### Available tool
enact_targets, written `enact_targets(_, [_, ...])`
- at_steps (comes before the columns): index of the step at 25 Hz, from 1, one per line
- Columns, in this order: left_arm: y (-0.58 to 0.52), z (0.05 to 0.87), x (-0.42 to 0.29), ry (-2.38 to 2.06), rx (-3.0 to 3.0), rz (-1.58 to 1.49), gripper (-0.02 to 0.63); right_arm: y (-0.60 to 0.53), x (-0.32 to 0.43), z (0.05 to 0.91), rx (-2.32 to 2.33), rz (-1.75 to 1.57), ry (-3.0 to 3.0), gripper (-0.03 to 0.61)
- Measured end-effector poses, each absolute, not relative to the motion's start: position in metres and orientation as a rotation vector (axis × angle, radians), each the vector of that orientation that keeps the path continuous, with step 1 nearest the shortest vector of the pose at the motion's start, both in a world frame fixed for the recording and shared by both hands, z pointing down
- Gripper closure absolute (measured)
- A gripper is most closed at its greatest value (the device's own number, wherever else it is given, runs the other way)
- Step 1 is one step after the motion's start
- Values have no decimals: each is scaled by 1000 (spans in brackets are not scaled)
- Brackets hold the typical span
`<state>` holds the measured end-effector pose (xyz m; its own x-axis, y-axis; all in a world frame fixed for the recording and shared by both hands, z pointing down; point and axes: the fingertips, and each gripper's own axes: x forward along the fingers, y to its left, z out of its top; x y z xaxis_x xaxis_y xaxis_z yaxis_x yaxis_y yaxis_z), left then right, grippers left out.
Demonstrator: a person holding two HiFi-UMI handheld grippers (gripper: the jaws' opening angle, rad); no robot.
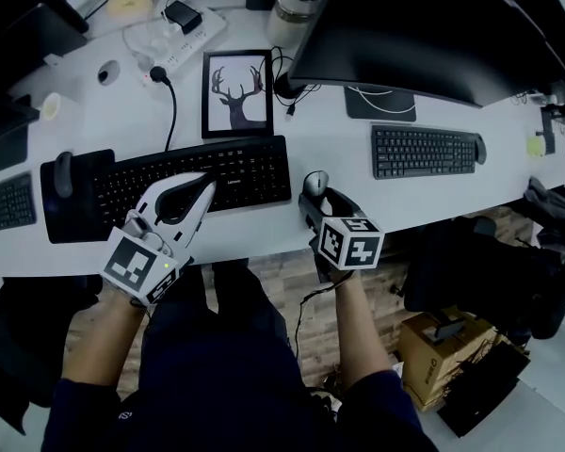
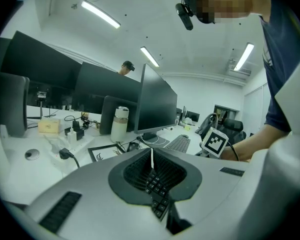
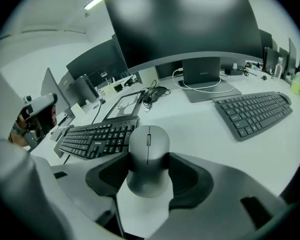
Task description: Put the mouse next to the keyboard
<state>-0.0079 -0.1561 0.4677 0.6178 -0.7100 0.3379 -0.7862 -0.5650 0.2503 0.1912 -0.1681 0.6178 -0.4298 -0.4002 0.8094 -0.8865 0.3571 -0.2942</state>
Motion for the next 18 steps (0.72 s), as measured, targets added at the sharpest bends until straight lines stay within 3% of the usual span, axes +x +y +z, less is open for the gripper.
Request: enact_targets(18, [-153, 473, -23, -1192, 2456, 265, 575, -173, 190, 630, 1130, 881, -1905, 324])
